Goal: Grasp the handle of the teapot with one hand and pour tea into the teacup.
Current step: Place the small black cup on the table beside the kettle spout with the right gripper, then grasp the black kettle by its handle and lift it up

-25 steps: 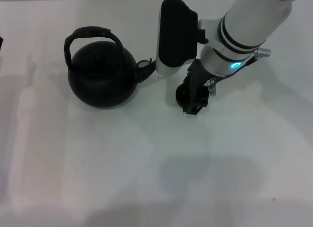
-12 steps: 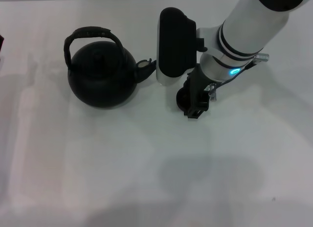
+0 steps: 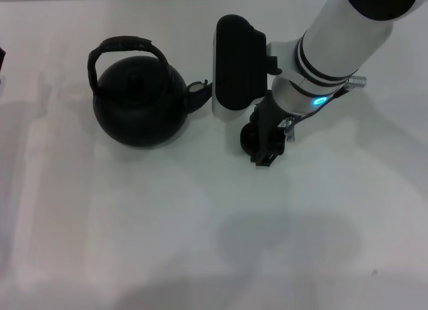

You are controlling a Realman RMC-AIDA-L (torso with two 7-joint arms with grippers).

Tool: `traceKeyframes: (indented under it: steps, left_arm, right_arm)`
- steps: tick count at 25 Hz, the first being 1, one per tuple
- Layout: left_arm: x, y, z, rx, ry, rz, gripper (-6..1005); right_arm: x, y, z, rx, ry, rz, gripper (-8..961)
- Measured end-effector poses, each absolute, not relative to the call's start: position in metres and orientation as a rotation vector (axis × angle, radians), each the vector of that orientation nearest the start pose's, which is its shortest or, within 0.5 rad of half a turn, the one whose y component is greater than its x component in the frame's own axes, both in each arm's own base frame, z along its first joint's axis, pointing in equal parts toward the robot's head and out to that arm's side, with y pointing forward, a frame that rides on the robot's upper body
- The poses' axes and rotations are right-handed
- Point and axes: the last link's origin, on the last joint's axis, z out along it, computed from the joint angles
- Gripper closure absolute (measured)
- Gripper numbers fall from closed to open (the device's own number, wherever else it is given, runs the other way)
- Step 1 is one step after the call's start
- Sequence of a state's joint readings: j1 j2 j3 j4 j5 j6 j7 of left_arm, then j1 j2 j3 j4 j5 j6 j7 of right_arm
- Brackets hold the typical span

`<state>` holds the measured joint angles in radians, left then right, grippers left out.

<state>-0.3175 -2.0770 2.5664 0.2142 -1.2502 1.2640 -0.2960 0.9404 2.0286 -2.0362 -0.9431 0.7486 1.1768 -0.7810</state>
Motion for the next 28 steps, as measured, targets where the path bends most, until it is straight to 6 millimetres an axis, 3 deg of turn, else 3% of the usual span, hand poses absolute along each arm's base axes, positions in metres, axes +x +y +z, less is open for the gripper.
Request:
traceKeyframes:
  steps: [5,8,14,19,28]
  left_arm:
    - [-0.356,0.287,-0.008,-1.373,-0.773,-0.843,243]
    - [-0.356,0.287,-0.008,-1.373,-0.773,-0.844,243]
    - [-0.354,0.289,-0.008,-1.375,-0.77,-0.849,242]
    - [-0.357,0.288,-0.004,-1.338,-0.781,-0.852,242]
    - [-0.368,0.284,0.005,-1.235,-0.839,-0.887,242]
  right_arm:
    - [0.137,0.36,-0.112,-2.848,-0.024,-0.872,209]
    - [0.137,0.361,-0.112,-2.85,-0.019,-0.865,93]
    - [0.132,0.36,-0.109,-2.866,0.02,-0.794,94]
    - [0.131,0.366,-0.093,-2.867,0.109,-0.644,96]
    - [0.152,0.376,-0.057,-2.898,0.378,-0.307,98]
